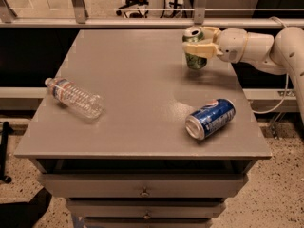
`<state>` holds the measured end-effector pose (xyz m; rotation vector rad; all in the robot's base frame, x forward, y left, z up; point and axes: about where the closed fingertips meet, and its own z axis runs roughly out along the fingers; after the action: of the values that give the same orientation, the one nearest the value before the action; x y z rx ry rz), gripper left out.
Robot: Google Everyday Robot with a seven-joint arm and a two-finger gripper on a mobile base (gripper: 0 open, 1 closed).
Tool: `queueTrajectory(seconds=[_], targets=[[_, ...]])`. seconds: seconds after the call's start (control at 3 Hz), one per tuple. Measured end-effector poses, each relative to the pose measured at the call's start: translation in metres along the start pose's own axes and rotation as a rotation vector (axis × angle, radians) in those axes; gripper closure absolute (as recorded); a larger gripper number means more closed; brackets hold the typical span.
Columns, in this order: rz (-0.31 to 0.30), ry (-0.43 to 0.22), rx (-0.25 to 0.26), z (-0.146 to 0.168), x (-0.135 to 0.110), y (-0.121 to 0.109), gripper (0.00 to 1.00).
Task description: Place green can upright
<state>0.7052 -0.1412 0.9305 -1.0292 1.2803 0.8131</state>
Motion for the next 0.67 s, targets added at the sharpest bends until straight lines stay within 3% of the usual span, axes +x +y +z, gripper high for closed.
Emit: queueTrajectory(seconds=[0.33,0.67], targets=[[0.027,-0.1,-0.009,-0.0091,0.0074,0.0023,0.99],[0.091,-0.166,0.002,-0.0125,0.0141,-0.0003,0.76]])
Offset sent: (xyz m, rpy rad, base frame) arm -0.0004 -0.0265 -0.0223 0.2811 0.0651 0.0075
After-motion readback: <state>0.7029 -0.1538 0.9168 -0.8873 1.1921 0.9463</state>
